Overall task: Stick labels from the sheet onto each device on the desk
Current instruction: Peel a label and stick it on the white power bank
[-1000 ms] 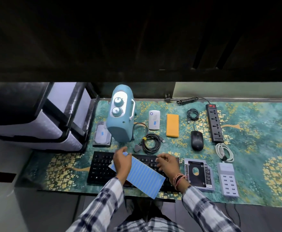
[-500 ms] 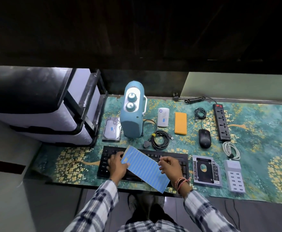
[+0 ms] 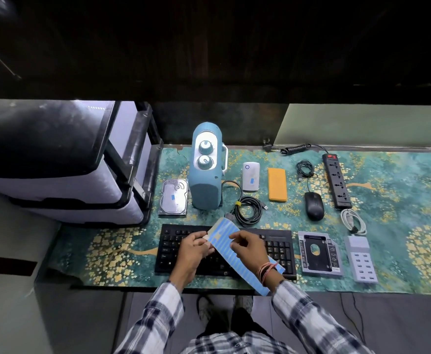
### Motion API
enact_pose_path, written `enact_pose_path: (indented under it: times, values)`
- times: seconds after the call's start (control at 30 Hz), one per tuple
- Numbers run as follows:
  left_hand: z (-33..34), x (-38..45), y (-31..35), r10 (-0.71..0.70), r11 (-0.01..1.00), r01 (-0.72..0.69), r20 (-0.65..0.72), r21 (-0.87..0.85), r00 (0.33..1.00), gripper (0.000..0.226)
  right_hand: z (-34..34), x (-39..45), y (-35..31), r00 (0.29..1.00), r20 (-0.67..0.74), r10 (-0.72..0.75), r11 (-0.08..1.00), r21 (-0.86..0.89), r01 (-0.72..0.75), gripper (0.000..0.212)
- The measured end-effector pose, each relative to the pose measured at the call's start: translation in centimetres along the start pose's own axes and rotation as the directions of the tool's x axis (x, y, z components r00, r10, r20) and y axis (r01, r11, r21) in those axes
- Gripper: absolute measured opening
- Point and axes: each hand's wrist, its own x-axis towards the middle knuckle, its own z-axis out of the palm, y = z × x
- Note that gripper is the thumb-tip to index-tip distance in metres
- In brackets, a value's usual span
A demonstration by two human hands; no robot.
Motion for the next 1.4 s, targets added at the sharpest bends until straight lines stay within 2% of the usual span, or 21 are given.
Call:
enact_pose_path:
  times: [0.17, 0.33, 0.43, 0.63, 0.8, 1.0, 1.2, 1.4]
  values:
    - [-0.1, -0.4, 0.1, 0.012, 0.998, -0.007, 0.071, -0.066, 0.997, 0.027, 1.7, 0.6, -0.9, 0.997, 0.046, -0.055, 0.991, -0.123, 0.060, 0.015]
    - [-0.1, -0.2, 0.3, -0.063, 0.981, 0.079, 0.094, -0.179, 0.994, 0.018, 2.4, 0.7, -1.6, 0.996, 0.073, -0.058, 0.982, -0.175, 0.070, 0.014]
    - [-0.3, 0.1, 0.5, -0.095, 0.966, 0.120, 0.117, -0.228, 0.989, 0.028, 2.6, 0.6, -1.9, 0.996, 0.055, -0.075, 0.986, -0.147, 0.083, 0.012]
    - [-0.7, 0.3, 0.5, -0.093, 0.966, 0.132, 0.178, -0.223, 0.980, 0.026, 2.5, 0.4, -2.5, 0.995, 0.083, -0.049, 0.994, -0.098, 0.057, 0.006]
    - [-0.3, 0.4, 0.5, -0.069, 0.978, 0.109, 0.218, -0.177, 0.974, 0.014, 2.0, 0.0, -3.1, 0.995, 0.099, -0.025, 0.996, -0.086, 0.034, 0.009]
    - [0.6, 0.6, 0.7, -0.070, 0.986, 0.107, 0.268, -0.128, 0.961, 0.021, 0.9, 0.4, -2.8, 0.996, 0.085, 0.031, 0.997, -0.072, -0.025, 0.012]
    - [1.7, 0.7, 1.0, -0.063, 0.991, 0.091, 0.258, -0.098, 0.964, 0.018, -0.3, 1.5, -2.4, 0.990, 0.114, 0.088, 0.996, -0.045, -0.083, 0.015]
    - [2.7, 0.6, 0.9, -0.074, 0.990, 0.098, 0.210, -0.105, 0.975, 0.017, -1.2, 1.3, -2.9, 0.989, 0.144, 0.041, 0.997, -0.067, -0.032, 0.019]
